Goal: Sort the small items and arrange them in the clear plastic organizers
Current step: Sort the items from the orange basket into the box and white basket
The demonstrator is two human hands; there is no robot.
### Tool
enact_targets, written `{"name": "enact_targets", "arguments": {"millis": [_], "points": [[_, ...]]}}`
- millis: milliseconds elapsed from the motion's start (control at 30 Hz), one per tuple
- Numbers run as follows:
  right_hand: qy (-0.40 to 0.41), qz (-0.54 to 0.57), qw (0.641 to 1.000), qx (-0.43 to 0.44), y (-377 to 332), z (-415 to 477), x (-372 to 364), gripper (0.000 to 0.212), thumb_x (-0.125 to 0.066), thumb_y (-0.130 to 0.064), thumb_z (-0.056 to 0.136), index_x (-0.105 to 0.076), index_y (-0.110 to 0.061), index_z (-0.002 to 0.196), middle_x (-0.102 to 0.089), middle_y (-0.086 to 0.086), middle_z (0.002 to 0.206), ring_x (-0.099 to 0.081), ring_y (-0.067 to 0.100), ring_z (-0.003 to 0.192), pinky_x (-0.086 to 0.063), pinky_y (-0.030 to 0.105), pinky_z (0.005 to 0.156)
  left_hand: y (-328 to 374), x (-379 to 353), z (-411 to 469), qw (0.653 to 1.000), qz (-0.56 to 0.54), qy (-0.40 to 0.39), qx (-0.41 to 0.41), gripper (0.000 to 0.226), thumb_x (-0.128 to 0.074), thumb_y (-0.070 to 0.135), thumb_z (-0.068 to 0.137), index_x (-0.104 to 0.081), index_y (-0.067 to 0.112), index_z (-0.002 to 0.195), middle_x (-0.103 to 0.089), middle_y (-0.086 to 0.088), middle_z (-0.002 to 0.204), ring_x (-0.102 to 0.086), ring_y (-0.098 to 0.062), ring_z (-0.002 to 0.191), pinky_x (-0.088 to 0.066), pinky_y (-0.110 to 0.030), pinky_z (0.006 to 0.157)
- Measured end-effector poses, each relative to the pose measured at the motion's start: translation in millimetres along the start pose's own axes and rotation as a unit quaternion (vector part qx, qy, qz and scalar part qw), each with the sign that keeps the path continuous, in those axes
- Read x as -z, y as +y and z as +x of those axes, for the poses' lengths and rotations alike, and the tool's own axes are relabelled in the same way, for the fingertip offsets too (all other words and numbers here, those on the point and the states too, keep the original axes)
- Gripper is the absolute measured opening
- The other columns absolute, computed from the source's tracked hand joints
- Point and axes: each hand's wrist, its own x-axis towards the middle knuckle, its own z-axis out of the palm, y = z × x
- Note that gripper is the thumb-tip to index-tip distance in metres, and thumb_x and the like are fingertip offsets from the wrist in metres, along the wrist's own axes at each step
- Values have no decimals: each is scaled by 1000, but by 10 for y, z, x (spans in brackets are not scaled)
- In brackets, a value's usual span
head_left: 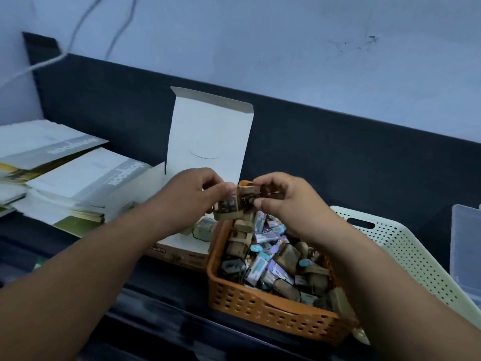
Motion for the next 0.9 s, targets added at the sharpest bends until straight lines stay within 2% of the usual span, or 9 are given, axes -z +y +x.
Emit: {"name": "enact_targets", "arguments": {"millis": [100, 167, 300, 367, 467, 567, 633, 733, 900], "points": [[-16, 36, 999, -3, -112, 259, -258, 29, -71, -9, 85, -64, -19, 111, -69, -2, 99, -66, 14, 93, -54, 26, 86, -171, 227, 4, 997, 22, 62, 44, 25, -57, 44, 90, -65, 21, 84, -65, 1, 76, -60, -15, 69, -48, -33, 60], [-28, 46, 999, -6, -156, 392, -428, 31, -72, -8, 84, -64, -16, 113, -69, -2, 96, -65, 12, 87, -52, 21, 77, -282, 328, 25, 990, 69, 93, 76, 26, -57, 45, 90, -63, 21, 85, -62, 3, 76, -57, -13, 69, -41, -29, 57], [-50, 12, 999, -17, -173, 577, -718, 39, -74, -14, 83, -63, -14, 121, -65, -2, 100, -63, 14, 91, -51, 22, 78, -537, 441, 93, 975, 144, 109, 129, 27, -58, 48, 88, -61, 21, 90, -63, 3, 88, -57, -14, 79, -44, -32, 67], [-49, 6, 998, -27, -156, 607, -779, 43, -73, -19, 85, -59, -16, 126, -61, -2, 105, -60, 14, 93, -50, 24, 77, -604, 445, 109, 975, 143, 98, 141, 30, -59, 47, 88, -61, 21, 101, -64, 2, 98, -58, -16, 84, -44, -32, 71], [-21, 14, 999, -35, -90, 588, -709, 44, -70, -23, 87, -57, -21, 129, -59, -2, 117, -59, 13, 102, -51, 27, 81, -578, 391, 108, 977, 145, 83, 134, 41, -58, 43, 91, -54, 21, 125, -57, 0, 122, -57, -11, 86, -43, -31, 77], [3, -6, 1000, -25, 0, 465, -451, 37, -70, -19, 88, -60, -20, 124, -63, -2, 115, -61, 13, 104, -53, 32, 91, -447, 289, 113, 983, 147, 72, 87, 43, -59, 42, 91, -51, 24, 129, -51, 2, 130, -58, -13, 95, -49, -33, 77], [4, -45, 999, -25, 78, 312, -221, 30, -70, -17, 87, -64, -20, 116, -65, -4, 107, -64, 14, 98, -55, 33, 88, -289, 165, 120, 990, 122, 49, 44, 41, -60, 41, 89, -52, 27, 127, -52, 7, 126, -55, -12, 106, -52, -35, 83], [-2, -133, 990, -37, 232, 46, 79, 20, -72, -21, 85, -65, -28, 103, -66, -10, 98, -65, 12, 90, -55, 33, 84, -13, -97, 98, 996, 79, -38, -14, 34, -64, 38, 88, -56, 31, 121, -56, 13, 115, -56, -5, 100, -49, -30, 85], [-64, -185, 977, -84, 485, -311, 306, 26, -75, -19, 82, -66, -29, 105, -67, -11, 95, -64, 7, 87, -54, 31, 83, 212, -574, 25, 959, 129, -236, -84, 45, -67, 40, 85, -54, 33, 127, -57, 10, 119, -54, -4, 104, -45, -25, 87]]}}
